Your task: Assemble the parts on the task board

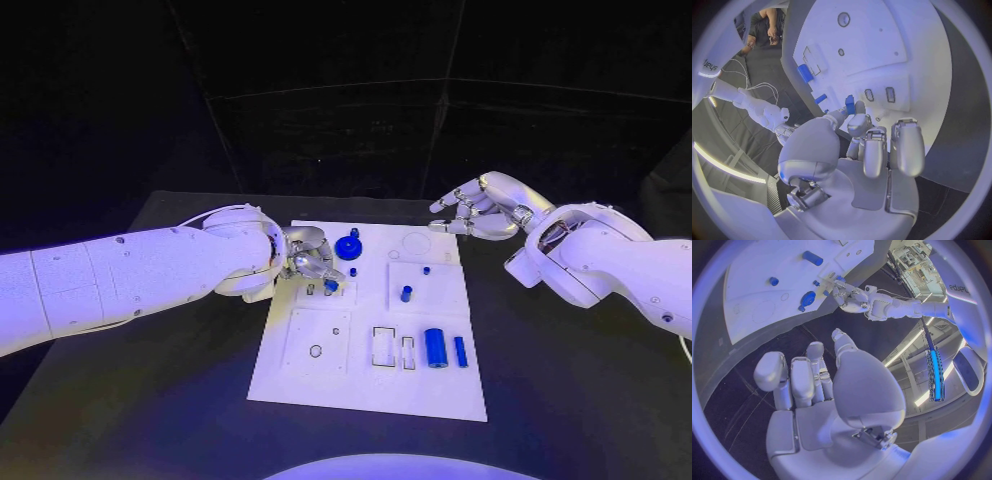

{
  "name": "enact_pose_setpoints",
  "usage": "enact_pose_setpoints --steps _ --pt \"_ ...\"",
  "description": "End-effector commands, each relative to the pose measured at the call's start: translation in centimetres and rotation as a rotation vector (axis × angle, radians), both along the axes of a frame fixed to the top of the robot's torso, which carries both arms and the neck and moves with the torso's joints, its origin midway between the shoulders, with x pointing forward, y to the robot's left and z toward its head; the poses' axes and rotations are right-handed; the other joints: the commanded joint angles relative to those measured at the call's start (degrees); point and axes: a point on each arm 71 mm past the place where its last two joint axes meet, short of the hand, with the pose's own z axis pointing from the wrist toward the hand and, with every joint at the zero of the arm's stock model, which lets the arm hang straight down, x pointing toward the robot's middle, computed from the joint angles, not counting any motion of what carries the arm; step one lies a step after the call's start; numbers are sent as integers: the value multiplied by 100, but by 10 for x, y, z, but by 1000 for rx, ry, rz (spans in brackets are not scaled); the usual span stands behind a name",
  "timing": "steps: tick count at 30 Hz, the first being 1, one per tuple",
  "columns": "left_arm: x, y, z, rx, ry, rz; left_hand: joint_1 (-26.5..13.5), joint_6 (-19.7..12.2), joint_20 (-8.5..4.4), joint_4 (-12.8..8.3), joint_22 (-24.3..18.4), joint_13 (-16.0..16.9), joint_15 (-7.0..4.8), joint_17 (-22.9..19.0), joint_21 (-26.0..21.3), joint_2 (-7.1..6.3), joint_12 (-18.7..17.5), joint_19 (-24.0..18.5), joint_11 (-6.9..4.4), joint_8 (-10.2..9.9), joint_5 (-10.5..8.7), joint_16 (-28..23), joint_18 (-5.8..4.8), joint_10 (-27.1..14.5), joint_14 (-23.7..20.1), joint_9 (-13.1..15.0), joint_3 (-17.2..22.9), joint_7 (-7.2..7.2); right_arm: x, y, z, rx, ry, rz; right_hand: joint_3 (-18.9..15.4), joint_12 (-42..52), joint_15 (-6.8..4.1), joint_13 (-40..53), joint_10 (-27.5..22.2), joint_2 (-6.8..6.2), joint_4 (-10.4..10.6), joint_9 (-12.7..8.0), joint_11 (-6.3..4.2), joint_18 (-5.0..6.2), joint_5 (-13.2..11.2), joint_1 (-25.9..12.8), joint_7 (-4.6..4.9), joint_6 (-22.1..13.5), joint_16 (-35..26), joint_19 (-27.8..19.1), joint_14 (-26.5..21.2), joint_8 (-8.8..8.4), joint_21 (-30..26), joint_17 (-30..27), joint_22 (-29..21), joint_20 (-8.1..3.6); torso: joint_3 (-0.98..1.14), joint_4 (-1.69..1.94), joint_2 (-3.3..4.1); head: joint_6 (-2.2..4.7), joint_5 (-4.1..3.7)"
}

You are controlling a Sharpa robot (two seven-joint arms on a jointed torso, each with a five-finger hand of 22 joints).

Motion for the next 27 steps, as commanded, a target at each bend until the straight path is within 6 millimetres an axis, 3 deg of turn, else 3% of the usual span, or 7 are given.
enact_pose_setpoints --steps 1,6,13,27 --pt "0 2 5 -72 -126 74 -18 12 12 -885 13 20 4 1509 17 -47 36 102 -2 37 -34 19 -108 45 605 11 943 -19 0 0 1 7 -2 10 -35 -16 -29 -5 -24 43 3 -1 -8 53 7 -5 4 23 -27 -46 71 30 -31 -4 -8 -12 10 39 -7 -11 -12" --pt "-5 5 -1 -94 -183 107 -19 19 10 -885 36 30 1 1509 31 -65 47 110 -5 42 -36 19 -112 57 605 20 967 -23 0 -1 1 7 -2 8 -50 -17 -29 -11 -25 46 13 -2 -7 53 -8 -20 4 22 -31 -46 72 31 -36 -4 -13 -11 22 79 -15 -11 -34" --pt "-9 8 -12 -77 -258 121 -22 30 5 -883 70 52 -3 1509 52 -100 70 122 -11 50 -40 19 -118 79 605 31 996 -29 0 -3 1 9 -7 5 -57 -22 -29 -18 -27 48 18 -2 -7 54 -16 -27 5 22 -37 -49 71 31 -40 -10 -20 -11 27 107 -27 -28 -42" --pt "-14 5 -24 -3 -252 53 -14 31 3 -886 48 42 -7 1509 40 -116 63 117 -14 49 -41 19 -113 78 605 36 1019 -32 1 -3 1 9 -9 6 -65 -22 -28 -21 -27 51 24 -3 -7 55 -26 -36 5 21 -39 -50 72 32 -44 -9 -26 -11 27 99 -15 -36 -34"
